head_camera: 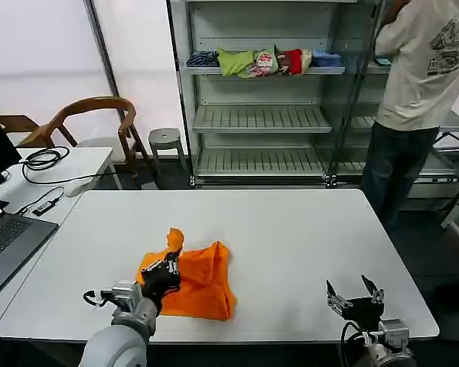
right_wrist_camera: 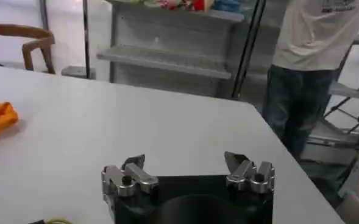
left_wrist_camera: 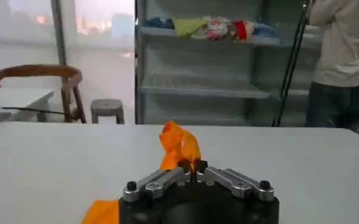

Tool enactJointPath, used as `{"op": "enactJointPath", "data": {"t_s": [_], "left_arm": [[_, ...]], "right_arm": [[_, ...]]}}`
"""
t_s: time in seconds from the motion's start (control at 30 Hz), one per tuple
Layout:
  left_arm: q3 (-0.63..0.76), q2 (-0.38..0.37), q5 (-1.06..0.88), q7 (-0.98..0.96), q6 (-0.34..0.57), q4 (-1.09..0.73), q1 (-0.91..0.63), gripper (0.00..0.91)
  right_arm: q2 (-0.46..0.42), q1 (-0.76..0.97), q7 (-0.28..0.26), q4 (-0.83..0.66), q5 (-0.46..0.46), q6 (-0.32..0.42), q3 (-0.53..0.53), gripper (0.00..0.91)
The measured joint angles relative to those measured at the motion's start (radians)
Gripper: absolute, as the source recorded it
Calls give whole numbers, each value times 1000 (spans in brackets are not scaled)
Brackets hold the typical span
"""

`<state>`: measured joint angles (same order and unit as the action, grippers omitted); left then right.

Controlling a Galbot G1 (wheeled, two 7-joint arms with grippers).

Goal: Fold and organize the clothes.

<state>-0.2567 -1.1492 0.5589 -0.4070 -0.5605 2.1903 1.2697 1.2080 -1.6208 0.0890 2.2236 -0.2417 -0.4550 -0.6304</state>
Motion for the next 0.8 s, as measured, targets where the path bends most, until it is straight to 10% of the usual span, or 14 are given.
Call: {"op": "enactJointPath", "data": {"t_s": [0.27,0.3,0.8], "left_arm": [[51,-41,-20,-3,13,-59,-29,50],[56,-46,-25,-4,14,-63,-29,907],[122,-136,-37,41,91,-78,-17,907]], "right_arm": [[-4,0,0,5,0,-1,-4,907],[-5,0,0,6,0,-1,-4,907],[-19,1,-3,18,-7,-1,-6,907]]}}
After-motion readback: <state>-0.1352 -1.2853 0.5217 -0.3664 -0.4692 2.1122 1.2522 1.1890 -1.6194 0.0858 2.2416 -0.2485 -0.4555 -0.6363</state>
